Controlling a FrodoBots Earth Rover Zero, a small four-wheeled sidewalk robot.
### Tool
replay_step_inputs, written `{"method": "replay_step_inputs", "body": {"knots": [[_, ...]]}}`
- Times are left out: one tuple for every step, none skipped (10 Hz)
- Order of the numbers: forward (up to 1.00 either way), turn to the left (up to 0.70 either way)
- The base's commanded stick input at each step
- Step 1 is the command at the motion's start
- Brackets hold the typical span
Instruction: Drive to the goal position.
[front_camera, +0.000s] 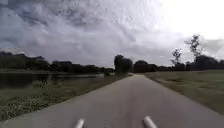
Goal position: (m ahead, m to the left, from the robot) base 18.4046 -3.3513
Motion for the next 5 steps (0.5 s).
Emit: {"method": "replay_step_inputs", "body": {"knots": [[0.69,0.03],[0.69,0.03],[0.69,0.03],[0.69,0.03],[0.69,0.03]]}}
